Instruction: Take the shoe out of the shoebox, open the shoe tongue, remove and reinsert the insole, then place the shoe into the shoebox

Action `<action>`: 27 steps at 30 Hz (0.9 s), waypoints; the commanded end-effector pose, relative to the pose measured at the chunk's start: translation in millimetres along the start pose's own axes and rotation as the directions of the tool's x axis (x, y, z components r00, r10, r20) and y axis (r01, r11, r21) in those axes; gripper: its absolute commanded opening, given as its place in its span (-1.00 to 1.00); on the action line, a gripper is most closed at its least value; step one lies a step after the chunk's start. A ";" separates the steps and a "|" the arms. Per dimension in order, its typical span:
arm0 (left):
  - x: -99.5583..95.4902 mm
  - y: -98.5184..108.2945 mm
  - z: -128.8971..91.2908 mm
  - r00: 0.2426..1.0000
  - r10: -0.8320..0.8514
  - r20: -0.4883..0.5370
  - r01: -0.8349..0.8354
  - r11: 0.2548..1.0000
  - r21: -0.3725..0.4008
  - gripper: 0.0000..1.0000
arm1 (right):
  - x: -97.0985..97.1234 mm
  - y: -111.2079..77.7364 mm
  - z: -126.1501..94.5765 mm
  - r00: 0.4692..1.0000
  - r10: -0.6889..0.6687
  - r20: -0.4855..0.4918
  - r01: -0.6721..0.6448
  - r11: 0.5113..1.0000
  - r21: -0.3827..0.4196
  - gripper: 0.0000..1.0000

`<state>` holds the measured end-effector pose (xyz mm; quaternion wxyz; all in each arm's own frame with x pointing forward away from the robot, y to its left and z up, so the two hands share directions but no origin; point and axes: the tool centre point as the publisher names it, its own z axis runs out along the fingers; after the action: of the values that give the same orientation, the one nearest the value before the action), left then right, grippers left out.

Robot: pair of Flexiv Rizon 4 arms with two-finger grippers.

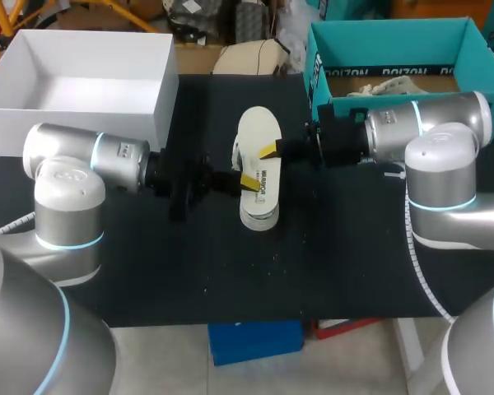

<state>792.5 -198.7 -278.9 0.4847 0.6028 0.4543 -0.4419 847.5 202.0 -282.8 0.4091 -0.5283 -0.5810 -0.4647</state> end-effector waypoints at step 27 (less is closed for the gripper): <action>-53.9 0.8 -2.8 -0.055 -0.302 -0.952 0.281 0.910 -0.306 1.00 | -0.1 -0.5 1.0 1.000 0.000 0.001 0.000 1.000 -0.002 -1.00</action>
<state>773.9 -180.7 -218.5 0.3025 0.6068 0.6673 -0.3083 847.4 201.6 -282.3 0.4090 -0.5284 -0.5815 -0.4641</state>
